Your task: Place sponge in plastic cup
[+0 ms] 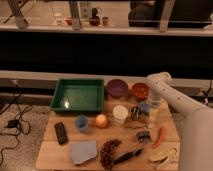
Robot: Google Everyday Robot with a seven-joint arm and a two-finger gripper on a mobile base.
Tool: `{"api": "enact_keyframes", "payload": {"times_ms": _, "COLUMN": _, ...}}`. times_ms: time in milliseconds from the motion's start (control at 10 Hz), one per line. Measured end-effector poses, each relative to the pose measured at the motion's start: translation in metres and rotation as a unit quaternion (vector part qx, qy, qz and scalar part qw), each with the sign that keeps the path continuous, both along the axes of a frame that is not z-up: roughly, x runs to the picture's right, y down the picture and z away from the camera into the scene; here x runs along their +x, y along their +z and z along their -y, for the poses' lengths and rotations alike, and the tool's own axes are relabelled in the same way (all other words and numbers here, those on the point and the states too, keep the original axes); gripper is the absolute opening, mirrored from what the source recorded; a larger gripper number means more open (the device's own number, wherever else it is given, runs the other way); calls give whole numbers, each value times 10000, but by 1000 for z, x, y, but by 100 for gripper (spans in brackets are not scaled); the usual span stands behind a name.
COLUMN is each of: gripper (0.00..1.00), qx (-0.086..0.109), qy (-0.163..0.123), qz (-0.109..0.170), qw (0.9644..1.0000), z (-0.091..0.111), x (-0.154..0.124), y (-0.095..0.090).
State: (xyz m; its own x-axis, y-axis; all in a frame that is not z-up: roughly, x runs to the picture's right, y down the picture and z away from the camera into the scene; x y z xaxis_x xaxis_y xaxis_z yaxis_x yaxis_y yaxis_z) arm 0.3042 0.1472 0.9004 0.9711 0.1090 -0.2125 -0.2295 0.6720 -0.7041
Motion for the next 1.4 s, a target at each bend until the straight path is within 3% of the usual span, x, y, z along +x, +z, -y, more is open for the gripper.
{"api": "enact_keyframes", "payload": {"times_ms": 100, "gripper": 79, "qx": 7, "qy": -5, "qz": 22, "qw": 10000, "z": 0, "x": -1, "y": 1}}
{"api": "enact_keyframes", "payload": {"times_ms": 400, "gripper": 55, "qx": 35, "qy": 70, "qz": 92, "qw": 9999, "z": 2, "x": -3, "y": 6}}
{"api": "enact_keyframes", "payload": {"times_ms": 800, "gripper": 42, "qx": 6, "qy": 117, "qz": 111, "qw": 9999, "z": 3, "x": -1, "y": 11}}
{"api": "enact_keyframes", "payload": {"times_ms": 900, "gripper": 21, "qx": 2, "qy": 106, "qz": 112, "qw": 9999, "z": 3, "x": -1, "y": 12}}
{"api": "enact_keyframes", "payload": {"times_ms": 1100, "gripper": 8, "qx": -1, "qy": 106, "qz": 105, "qw": 9999, "z": 4, "x": 0, "y": 10}}
{"api": "enact_keyframes", "payload": {"times_ms": 1400, "gripper": 8, "qx": -7, "qy": 105, "qz": 105, "qw": 9999, "z": 4, "x": 0, "y": 10}}
